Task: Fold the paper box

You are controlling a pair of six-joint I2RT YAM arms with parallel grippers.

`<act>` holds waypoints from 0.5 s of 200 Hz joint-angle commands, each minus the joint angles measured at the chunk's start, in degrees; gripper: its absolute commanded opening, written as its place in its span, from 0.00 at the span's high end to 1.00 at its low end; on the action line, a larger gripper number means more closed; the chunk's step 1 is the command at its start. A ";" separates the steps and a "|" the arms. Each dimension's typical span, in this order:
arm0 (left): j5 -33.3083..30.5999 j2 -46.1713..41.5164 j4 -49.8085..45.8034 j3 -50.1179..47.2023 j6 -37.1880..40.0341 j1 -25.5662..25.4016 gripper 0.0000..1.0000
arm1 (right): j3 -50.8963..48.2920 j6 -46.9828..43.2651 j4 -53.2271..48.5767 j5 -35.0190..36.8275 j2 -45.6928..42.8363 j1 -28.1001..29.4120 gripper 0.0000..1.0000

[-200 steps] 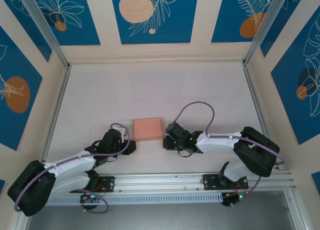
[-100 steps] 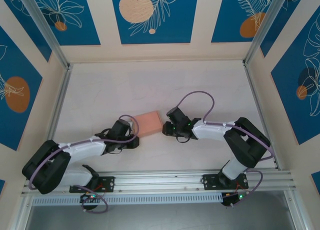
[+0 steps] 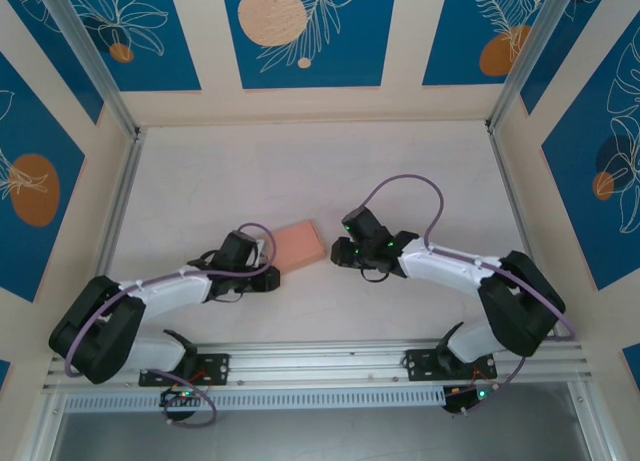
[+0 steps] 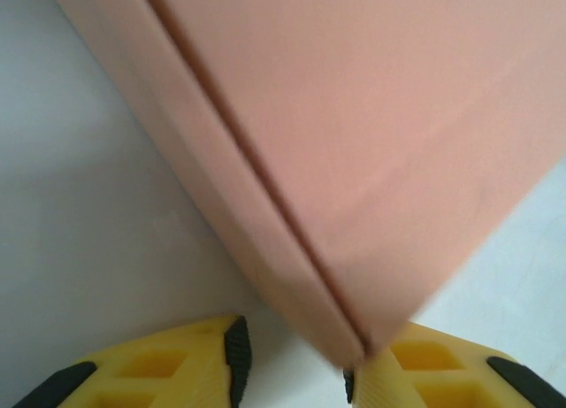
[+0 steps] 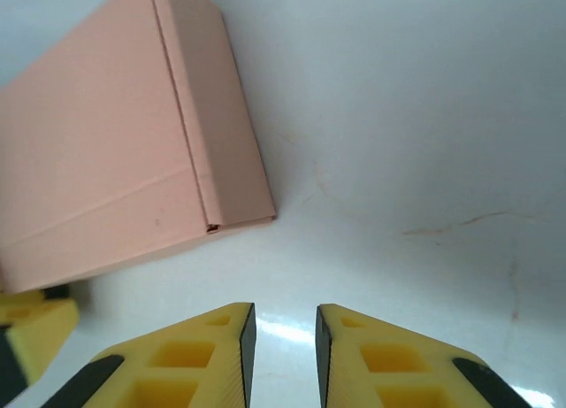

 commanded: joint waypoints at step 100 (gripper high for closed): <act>-11.64 -21.36 -8.45 4.80 0.89 6.35 0.52 | 0.24 -7.82 -23.30 10.90 -24.58 -11.29 0.56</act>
